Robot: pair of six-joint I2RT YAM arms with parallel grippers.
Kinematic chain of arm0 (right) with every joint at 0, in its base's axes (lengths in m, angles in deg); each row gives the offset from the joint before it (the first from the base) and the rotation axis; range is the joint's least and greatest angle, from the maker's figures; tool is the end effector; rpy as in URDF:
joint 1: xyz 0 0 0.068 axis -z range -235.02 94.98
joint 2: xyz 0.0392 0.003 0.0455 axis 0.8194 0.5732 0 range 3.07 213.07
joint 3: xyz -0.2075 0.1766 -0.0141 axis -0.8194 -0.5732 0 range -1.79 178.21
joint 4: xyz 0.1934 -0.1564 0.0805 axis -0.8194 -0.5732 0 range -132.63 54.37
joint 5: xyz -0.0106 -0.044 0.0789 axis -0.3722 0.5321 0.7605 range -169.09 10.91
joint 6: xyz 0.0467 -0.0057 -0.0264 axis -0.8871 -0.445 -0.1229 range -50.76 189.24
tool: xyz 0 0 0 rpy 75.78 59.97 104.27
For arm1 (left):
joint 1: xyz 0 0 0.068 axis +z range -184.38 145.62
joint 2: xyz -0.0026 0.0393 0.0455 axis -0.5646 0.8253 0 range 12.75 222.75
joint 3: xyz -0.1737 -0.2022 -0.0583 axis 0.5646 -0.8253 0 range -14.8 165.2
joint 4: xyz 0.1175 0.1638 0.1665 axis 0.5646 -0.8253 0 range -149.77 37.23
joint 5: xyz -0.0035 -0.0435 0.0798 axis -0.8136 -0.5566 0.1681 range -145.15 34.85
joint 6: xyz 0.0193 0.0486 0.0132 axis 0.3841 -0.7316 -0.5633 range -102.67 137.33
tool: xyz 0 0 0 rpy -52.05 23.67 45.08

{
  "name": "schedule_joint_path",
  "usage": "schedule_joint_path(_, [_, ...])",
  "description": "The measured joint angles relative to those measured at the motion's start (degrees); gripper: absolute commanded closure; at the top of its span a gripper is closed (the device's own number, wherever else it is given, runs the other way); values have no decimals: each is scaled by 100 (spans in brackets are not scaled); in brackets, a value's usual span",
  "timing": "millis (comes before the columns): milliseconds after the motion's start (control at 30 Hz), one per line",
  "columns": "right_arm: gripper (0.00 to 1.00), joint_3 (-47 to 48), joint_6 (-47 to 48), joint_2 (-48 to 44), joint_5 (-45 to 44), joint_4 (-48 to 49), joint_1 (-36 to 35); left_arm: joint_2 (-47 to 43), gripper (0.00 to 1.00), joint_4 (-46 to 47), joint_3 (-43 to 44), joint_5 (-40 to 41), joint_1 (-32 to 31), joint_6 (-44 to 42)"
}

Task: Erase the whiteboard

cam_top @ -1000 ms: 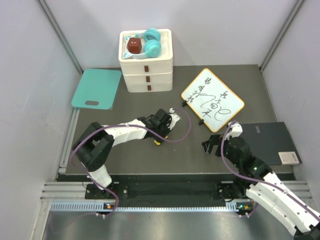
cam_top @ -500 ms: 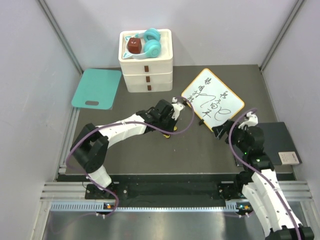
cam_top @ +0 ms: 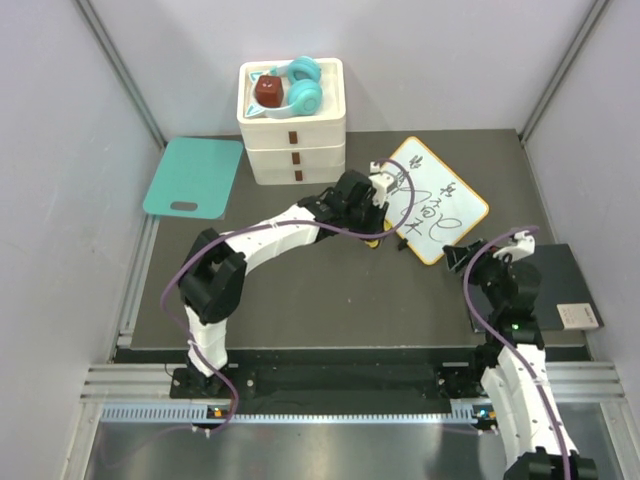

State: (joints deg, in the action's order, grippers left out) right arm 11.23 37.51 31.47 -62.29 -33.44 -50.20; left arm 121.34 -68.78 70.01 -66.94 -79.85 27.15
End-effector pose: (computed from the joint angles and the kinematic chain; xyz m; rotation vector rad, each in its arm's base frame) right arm 0.1456 -0.0020 0.2073 0.3681 1.7937 0.5968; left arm 0.3007 -0.3160 0.2502 0.8294 2.2072 -0.7274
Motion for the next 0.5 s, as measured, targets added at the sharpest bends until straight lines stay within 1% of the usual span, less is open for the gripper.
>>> schedule_joint_path(67, [35,-111,-48,-44,-11,201,258,256,100,48,385,-28,-2,17])
schedule_joint_path(167, [44,-306,-162,146,76,549,549,555,100,87,831,-94,-2,74])
schedule_joint_path(200, [50,-339,-190,275,114,629,603,651,100,98,973,-122,-2,136])
schedule_joint_path(367, [51,-490,-398,1458,435,1447,765,1010,100,105,1451,-240,-2,315])
schedule_joint_path(433, [51,-568,-455,1784,540,1770,789,1119,100,111,1598,-278,-2,365])
schedule_joint_path(500, [55,-603,-516,2057,660,2094,809,1209,100,105,1725,-299,-2,404])
